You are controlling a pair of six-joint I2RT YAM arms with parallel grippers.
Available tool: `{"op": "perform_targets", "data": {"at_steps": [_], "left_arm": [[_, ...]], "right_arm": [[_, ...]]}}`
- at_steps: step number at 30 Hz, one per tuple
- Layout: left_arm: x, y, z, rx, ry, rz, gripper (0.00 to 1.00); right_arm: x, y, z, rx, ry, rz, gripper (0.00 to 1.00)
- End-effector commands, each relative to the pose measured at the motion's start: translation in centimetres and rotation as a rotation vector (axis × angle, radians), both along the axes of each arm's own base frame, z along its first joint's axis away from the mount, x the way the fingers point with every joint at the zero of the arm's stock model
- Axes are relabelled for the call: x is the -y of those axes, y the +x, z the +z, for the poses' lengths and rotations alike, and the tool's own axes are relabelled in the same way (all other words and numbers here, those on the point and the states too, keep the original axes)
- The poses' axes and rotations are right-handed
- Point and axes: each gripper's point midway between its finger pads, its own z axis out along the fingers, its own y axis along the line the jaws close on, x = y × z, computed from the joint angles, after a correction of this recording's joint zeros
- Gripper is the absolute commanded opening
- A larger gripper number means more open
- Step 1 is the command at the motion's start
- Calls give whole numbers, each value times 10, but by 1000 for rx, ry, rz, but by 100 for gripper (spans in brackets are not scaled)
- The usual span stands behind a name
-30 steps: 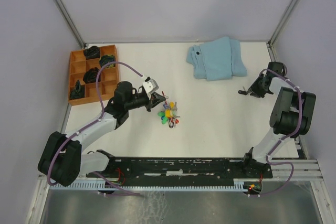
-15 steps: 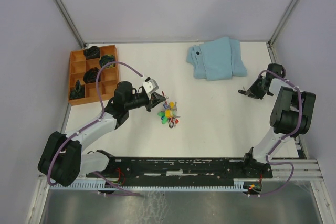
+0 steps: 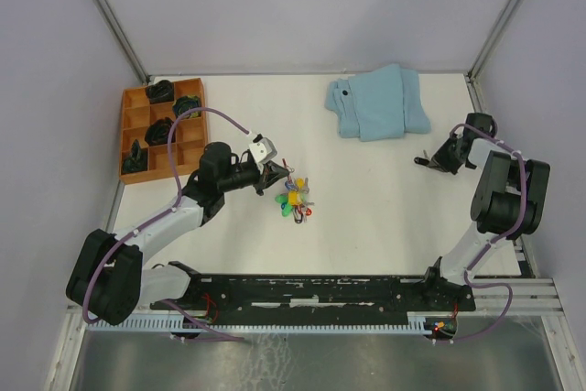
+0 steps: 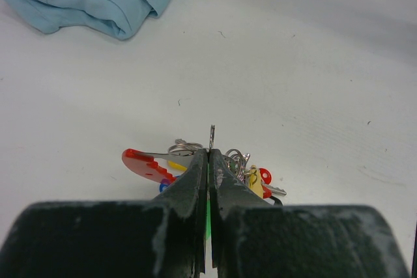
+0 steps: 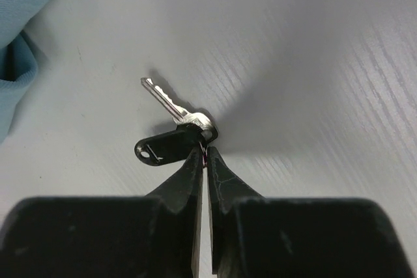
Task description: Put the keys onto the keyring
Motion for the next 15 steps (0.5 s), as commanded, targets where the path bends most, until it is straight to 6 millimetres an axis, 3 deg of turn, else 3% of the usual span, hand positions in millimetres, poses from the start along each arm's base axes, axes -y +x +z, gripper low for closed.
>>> {"op": "perform_targets", "data": {"at_steps": [1, 9, 15], "left_arm": [[4, 6, 17, 79, -15, -9, 3], [4, 6, 18, 78, -12, -10, 3], [3, 7, 17, 78, -9, -7, 3]], "right_arm": [[-2, 9, 18, 78, -5, 17, 9], [-38, 12, 45, 109, -95, 192, 3], [-104, -4, 61, 107, -150, 434, 2]]}}
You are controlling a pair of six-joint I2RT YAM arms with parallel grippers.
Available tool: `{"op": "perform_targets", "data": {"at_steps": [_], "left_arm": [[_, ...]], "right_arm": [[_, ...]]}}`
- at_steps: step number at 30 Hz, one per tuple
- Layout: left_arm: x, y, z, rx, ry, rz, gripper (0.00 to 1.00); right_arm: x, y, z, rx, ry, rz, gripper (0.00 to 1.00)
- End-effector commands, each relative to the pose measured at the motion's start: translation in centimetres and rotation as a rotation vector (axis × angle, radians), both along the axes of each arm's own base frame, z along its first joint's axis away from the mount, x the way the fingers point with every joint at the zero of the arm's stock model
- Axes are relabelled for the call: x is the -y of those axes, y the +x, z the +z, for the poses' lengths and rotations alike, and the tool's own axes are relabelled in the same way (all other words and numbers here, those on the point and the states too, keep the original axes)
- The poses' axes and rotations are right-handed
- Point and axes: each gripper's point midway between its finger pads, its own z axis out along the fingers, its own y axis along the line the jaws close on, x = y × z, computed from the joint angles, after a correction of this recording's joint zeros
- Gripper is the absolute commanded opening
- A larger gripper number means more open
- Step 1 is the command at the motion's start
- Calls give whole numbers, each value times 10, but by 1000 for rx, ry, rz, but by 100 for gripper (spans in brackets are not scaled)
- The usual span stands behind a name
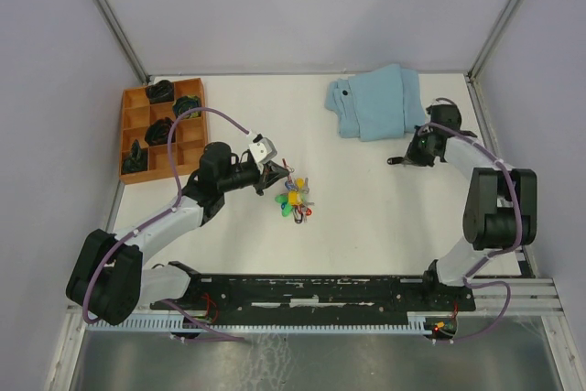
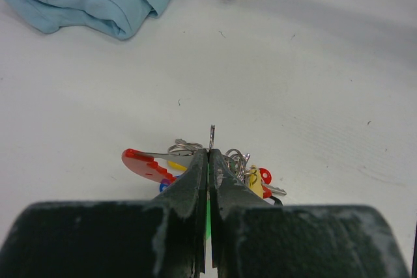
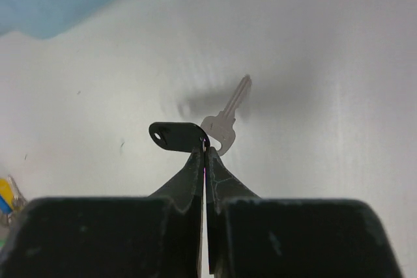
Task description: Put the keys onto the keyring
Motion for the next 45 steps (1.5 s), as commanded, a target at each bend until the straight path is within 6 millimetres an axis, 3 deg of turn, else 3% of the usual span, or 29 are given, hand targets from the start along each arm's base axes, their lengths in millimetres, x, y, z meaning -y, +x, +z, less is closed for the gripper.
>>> {"op": "perform_targets", "data": {"at_steps": [1, 6, 11, 16, 20, 24, 29, 34, 41, 45], "left_arm": [[4, 7, 17, 78, -9, -7, 3], [5, 7, 16, 74, -9, -13, 3], [5, 7, 15, 70, -7, -13, 3], [5, 8, 16, 72, -8, -13, 3], [5, 7, 15, 71, -7, -16, 3], [5, 7, 16, 72, -8, -16, 3], [5, 7, 16, 74, -8, -15, 3], [5, 6, 17, 75, -9, -17, 3], [6, 5, 17, 73, -11, -27, 3], [5, 6, 16, 73, -9, -22, 3]], "right_arm": [[-46, -7, 33, 55, -75, 213, 2], [-103, -39, 36, 40, -113, 421, 2], [-150, -73, 21, 30, -154, 598, 3], [-178, -96, 10, 29, -251, 703, 4], [-187, -108, -1, 13, -272, 742, 6], [-191, -120, -8, -11, -280, 774, 15], [-190, -126, 3, 13, -260, 786, 31], [-186, -126, 11, 36, -220, 796, 39], [-189, -125, 9, 6, -182, 864, 43], [-198, -120, 10, -5, -154, 801, 42]]}}
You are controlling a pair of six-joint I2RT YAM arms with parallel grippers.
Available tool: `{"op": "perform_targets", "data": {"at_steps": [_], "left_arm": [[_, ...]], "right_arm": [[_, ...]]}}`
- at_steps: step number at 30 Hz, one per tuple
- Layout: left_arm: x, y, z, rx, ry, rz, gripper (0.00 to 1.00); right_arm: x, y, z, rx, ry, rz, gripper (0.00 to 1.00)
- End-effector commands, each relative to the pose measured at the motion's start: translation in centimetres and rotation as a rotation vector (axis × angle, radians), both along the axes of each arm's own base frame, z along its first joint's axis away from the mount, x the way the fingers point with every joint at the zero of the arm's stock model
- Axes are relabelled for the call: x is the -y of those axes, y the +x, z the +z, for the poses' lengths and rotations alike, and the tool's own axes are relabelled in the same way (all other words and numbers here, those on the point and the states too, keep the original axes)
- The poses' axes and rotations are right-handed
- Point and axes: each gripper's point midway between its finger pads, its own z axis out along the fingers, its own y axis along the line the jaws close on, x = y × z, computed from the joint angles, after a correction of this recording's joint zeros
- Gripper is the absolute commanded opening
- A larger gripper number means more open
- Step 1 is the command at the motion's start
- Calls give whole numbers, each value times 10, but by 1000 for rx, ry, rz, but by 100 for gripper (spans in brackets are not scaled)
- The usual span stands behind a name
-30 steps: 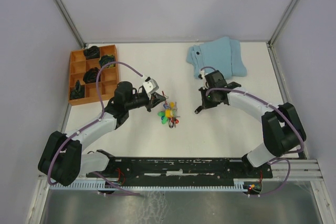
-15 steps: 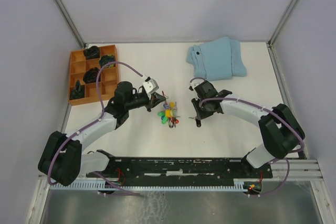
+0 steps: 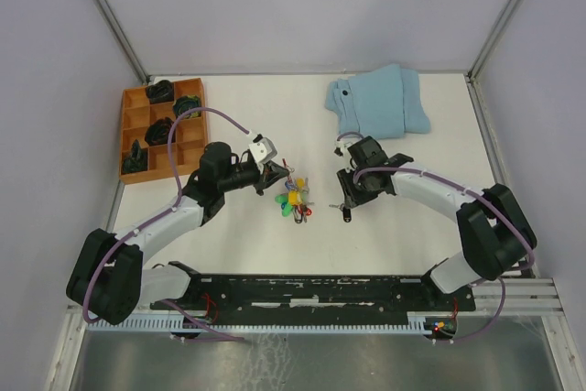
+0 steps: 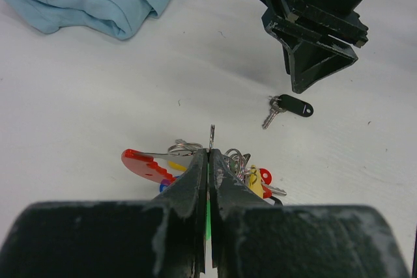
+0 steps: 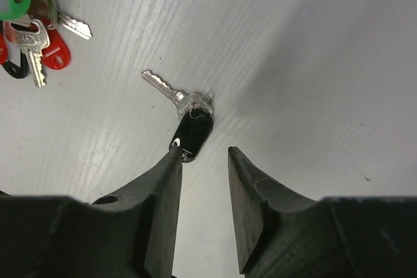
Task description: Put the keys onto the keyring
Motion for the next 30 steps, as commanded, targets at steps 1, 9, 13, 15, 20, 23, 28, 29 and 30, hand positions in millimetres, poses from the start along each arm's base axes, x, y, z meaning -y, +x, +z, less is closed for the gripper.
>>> {"op": "perform_targets", "data": {"at_steps": [1, 9, 13, 15, 20, 23, 28, 29, 30], "left_arm": [[5, 6, 16, 75, -9, -20, 3], [5, 6, 15, 73, -6, -18, 3], [5, 6, 15, 74, -6, -19, 3], [5, 6, 15, 74, -5, -20, 3], [5, 6, 16, 75, -6, -20, 3], [4, 6, 15, 75, -6, -21, 3], [5, 5, 16, 76, -5, -21, 3], [5, 5, 16, 77, -5, -21, 3], [5, 5, 16, 76, -5, -21, 3]], "right_arm": [[-17, 13, 12, 15, 44, -41, 42], [-23, 17, 3, -1, -6, -36, 45], [-24, 13, -5, -7, -33, -25, 45], [-23, 13, -8, -6, -48, -22, 45], [-26, 14, -15, 0, -71, -1, 46], [-28, 17, -22, 4, -96, 0, 48], [-21, 28, -26, 42, -147, -32, 50], [-20, 29, -27, 44, -156, -37, 50], [-17, 32, -28, 51, -173, -49, 50]]}}
